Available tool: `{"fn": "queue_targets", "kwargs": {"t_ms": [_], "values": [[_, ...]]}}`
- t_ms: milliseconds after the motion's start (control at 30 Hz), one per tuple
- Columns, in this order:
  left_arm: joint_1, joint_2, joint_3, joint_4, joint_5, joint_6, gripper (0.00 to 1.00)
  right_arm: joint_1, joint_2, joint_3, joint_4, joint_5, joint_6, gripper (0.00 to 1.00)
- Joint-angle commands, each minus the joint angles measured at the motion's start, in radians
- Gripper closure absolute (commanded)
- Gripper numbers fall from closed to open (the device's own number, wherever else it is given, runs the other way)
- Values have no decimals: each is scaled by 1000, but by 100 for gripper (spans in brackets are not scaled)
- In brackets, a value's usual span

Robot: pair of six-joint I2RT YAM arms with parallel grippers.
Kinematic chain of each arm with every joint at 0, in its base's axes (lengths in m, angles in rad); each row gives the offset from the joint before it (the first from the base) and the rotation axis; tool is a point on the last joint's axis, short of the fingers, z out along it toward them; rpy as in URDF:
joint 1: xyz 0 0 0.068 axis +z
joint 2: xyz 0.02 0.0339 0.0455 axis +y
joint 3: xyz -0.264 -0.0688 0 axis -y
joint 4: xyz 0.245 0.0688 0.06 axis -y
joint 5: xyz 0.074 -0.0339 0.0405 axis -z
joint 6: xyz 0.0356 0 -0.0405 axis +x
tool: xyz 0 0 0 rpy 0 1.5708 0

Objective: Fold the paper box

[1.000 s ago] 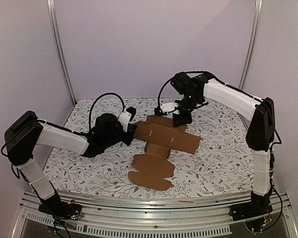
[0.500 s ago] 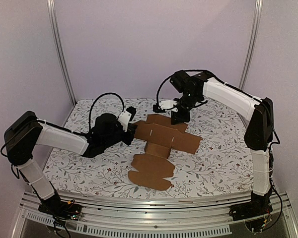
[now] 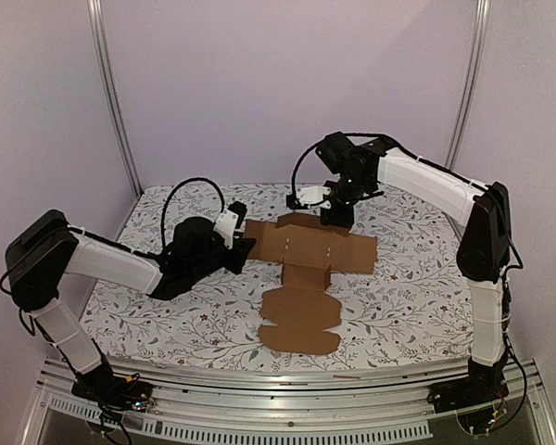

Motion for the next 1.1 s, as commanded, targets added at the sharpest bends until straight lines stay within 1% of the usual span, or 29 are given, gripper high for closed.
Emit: {"fn": "queue_targets", "kwargs": {"t_ms": [0,100,167,267,333,400,533,700,767,933,1000,1067], "values": [[19,-55,-105,99,-15,-123,64,19,-42,-113,225,193,-47,100],[33,-74,-170,148,-20,-191,60,55,-76,-252,381,289,-105,100],[51,-65,-197,167,-21,-231,59,79,-105,-364,542,343,-163,100],[95,-25,-193,150,4,-296,58,109,-153,-520,756,405,-250,100],[122,7,-171,128,33,-347,58,118,-181,-598,853,419,-283,100],[148,43,-133,91,78,-375,58,124,-205,-637,920,425,-290,100],[172,126,-66,85,179,-391,57,133,-229,-680,1003,447,-283,100],[174,218,-30,187,291,-399,56,145,-234,-762,1179,476,-309,100],[173,244,-23,230,310,-404,54,151,-227,-802,1284,482,-336,100],[176,274,6,248,326,-395,54,180,-217,-927,1533,485,-413,100],[177,279,8,255,333,-387,54,196,-215,-956,1591,484,-450,100],[177,281,9,259,344,-383,54,208,-214,-975,1608,481,-462,100]]}}
